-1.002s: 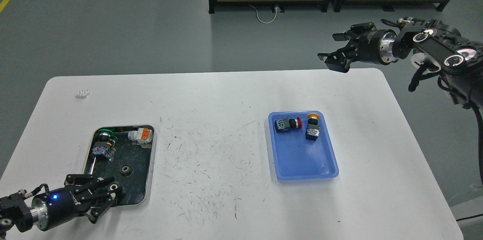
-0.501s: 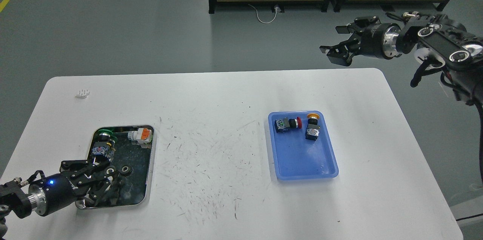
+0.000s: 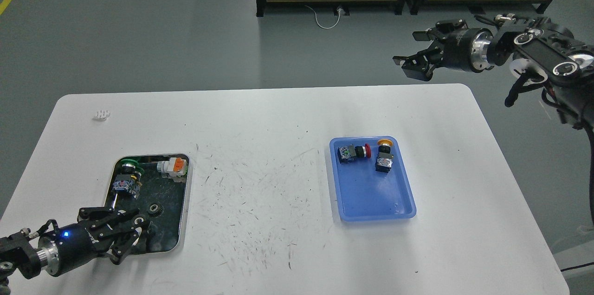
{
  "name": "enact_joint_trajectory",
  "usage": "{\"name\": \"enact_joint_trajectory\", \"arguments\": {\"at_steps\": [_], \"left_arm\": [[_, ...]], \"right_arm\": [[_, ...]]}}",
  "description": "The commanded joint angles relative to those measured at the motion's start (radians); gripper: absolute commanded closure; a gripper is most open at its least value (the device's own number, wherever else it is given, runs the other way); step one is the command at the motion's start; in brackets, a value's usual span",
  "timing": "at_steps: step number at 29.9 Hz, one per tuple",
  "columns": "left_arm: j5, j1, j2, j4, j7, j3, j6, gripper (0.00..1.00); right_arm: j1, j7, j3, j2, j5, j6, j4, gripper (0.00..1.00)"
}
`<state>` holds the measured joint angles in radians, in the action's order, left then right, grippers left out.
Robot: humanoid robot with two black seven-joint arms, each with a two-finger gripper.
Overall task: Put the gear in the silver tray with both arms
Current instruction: 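Lower the gear into the silver tray and open the left gripper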
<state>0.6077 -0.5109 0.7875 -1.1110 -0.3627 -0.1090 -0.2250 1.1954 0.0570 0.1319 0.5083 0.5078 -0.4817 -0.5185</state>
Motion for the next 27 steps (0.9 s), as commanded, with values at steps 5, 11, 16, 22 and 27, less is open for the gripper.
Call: {"name": "enact_joint_trajectory", "arguments": {"at_steps": [5, 11, 16, 22, 27], "left_arm": [[0.006, -0.005, -0.002, -0.001, 0.053, 0.006, -0.034, 0.9], [-0.002, -0.003, -0.002, -0.003, 0.094, -0.014, -0.045, 0.86], [-0.071, -0.008, -0.004, -0.003, 0.096, -0.018, -0.047, 0.17], [-0.105, -0.009, 0.002, -0.003, 0.093, -0.018, -0.047, 0.02], [-0.105, -0.009, 0.004, -0.003, 0.09, -0.032, -0.047, 0.02]], "right_arm": [[-0.002, 0.001, 0.0, -0.001, 0.0, 0.0, 0.0, 0.23], [-0.003, 0.001, 0.0, 0.001, 0.0, -0.001, 0.0, 0.23], [-0.003, 0.001, 0.0, 0.001, 0.0, -0.002, 0.0, 0.23], [-0.002, 0.001, 0.0, 0.001, 0.0, -0.003, 0.0, 0.23], [-0.002, 0.001, 0.0, 0.001, 0.0, -0.003, 0.0, 0.23]]}}
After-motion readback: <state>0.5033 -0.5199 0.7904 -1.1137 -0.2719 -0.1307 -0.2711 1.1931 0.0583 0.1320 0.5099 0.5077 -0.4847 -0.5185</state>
